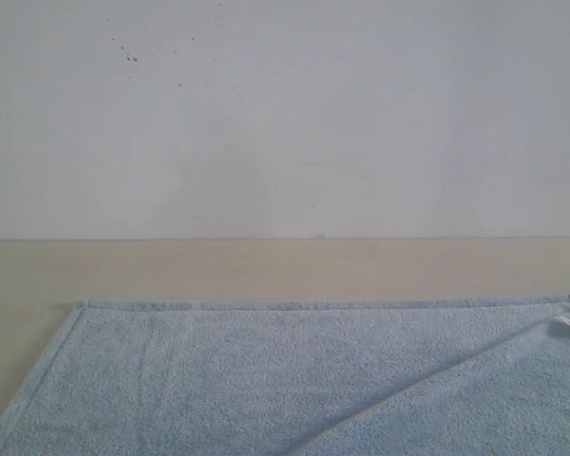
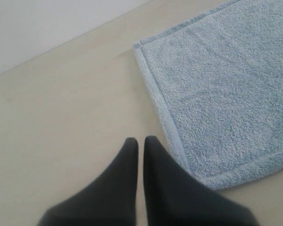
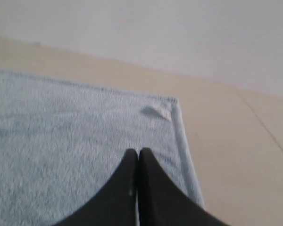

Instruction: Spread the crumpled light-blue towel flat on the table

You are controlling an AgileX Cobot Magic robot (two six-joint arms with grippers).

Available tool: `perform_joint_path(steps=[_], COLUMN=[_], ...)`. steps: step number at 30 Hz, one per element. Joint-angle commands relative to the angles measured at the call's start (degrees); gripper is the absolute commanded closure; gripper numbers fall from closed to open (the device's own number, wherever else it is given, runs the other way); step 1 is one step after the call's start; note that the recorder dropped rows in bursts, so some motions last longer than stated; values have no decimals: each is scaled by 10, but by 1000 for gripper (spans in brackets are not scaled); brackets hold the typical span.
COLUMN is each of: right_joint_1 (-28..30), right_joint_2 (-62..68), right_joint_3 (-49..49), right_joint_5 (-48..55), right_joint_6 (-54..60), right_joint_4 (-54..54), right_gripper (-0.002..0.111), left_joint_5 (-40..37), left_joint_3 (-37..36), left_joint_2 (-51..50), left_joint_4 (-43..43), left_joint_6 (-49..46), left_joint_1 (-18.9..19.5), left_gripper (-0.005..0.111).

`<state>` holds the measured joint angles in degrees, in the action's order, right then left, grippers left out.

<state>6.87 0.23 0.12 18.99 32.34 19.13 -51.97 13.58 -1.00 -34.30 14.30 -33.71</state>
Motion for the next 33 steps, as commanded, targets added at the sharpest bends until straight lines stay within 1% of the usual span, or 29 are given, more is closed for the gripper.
perform_joint_path(steps=[1, 17, 20, 21, 22, 23, 24, 26, 28, 29, 30, 31, 32, 33], right_joint_1=[5, 5, 5, 5, 5, 5, 5, 5, 5, 5, 5, 5, 5, 5], right_joint_2=[-2, -2, -2, -2, -2, -2, -2, -2, -2, -2, -2, -2, -2, -2], right_joint_3=[-1, -1, -1, -1, -1, -1, -1, -1, -1, -1, -1, -1, -1, -1], right_joint_5=[31, 31, 31, 31, 31, 31, 31, 30, 29, 29, 29, 29, 29, 29], right_joint_6=[-25, -25, -25, -25, -25, -25, -25, -25, -25, -25, -25, -25, -25, -25], right_joint_4=[-45, -45, -45, -45, -45, -45, -45, -45, -45, -45, -45, -45, -45, -45], right_gripper=[109, 109, 109, 109, 109, 109, 109, 109, 109, 109, 109, 109, 109, 109], left_joint_5=[1, 1, -6, 24, 85, 163, 228, 385, 488, 520, 534, 529, 514, 498], left_joint_3=[-1, -1, 3, 5, 6, 6, 3, -21, -59, -76, -87, -97, -103, -106], left_joint_2=[0, 0, 1, 2, 2, 2, 2, 2, 2, 2, 2, 2, 2, 2], left_joint_4=[2, 5, 20, 36, 67, 112, 156, 254, 320, 327, 327, 327, 327, 327], left_joint_6=[-2, -2, -24, -45, -86, -127, -139, -138, -124, -93, -64, -33, -22, -18], left_joint_1=[-1, -1, -1, -1, -1, -1, -1, 8, 31, 51, 70, 102, 129, 150], left_gripper=[103, 103, 103, 103, 103, 103, 103, 103, 103, 103, 103, 103, 103, 103])
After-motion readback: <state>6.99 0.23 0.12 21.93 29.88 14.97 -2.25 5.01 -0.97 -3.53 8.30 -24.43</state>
